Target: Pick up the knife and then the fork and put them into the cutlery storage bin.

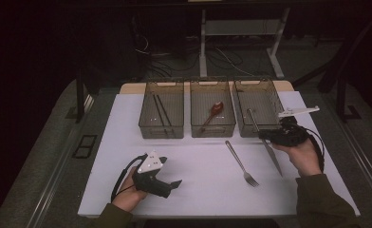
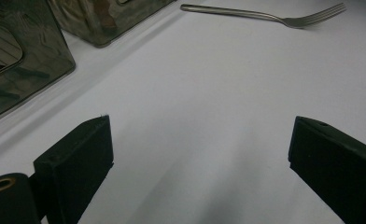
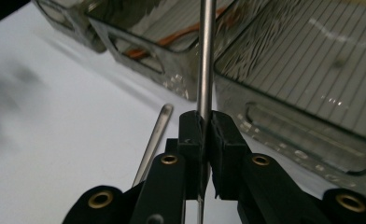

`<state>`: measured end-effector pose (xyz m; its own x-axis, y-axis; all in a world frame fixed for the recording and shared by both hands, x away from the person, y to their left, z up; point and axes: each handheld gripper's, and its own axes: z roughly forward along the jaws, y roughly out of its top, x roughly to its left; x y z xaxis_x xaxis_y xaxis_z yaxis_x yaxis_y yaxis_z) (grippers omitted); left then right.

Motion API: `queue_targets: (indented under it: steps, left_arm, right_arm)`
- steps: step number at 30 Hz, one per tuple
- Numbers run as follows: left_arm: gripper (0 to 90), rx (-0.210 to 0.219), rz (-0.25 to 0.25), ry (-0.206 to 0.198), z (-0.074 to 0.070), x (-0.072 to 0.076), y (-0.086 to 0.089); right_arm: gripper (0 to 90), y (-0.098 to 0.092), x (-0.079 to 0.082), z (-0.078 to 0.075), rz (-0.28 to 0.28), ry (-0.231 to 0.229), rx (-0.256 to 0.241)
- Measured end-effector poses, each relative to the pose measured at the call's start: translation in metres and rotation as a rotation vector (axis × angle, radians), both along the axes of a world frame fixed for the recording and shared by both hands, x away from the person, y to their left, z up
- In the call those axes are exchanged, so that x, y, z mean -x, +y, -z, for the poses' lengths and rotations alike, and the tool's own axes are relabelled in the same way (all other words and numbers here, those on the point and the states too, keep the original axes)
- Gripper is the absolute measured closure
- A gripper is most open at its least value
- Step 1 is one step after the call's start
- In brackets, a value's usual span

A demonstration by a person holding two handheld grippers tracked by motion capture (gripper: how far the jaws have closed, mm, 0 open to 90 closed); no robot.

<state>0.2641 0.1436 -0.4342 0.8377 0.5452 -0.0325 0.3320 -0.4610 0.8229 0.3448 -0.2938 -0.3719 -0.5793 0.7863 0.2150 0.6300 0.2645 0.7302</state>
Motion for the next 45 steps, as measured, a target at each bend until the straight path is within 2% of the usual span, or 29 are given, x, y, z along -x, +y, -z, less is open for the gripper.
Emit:
queue_targets:
  steps: [7, 16, 22, 33, 40, 42, 45]
  left_arm:
    - [5.8, -0.001, 0.0, 0.004, 0.0, 0.0, 0.0]
    - [5.8, 0.008, 0.0, 0.009, 0.0, -0.001, 0.001]
    - [5.8, 0.013, 0.002, 0.013, 0.0, -0.001, 0.001]
    - [5.8, 0.019, 0.001, 0.019, 0.001, -0.001, 0.001]
    - [5.7, 0.027, -0.003, 0.018, 0.001, 0.0, 0.001]
    - [5.8, 0.026, -0.001, 0.02, 0.001, -0.001, 0.001]
    - [5.7, 0.027, 0.0, 0.021, 0.002, -0.001, 0.001]
  right_arm:
    - [83.5, -0.007, 0.0, -0.013, 0.02, -0.061, -0.024]
    - [83.5, -0.015, -0.018, -0.027, 0.052, -0.085, -0.019]
    - [83.5, -0.014, -0.037, -0.043, 0.066, -0.108, 0.01]
    - [83.5, -0.018, -0.08, -0.066, 0.083, -0.152, 0.048]
    - [83.5, -0.019, -0.111, -0.071, 0.102, -0.186, 0.073]
    - [83.5, -0.019, -0.121, -0.071, 0.11, -0.188, 0.071]
    - [83.5, -0.019, -0.129, -0.068, 0.121, -0.203, 0.094]
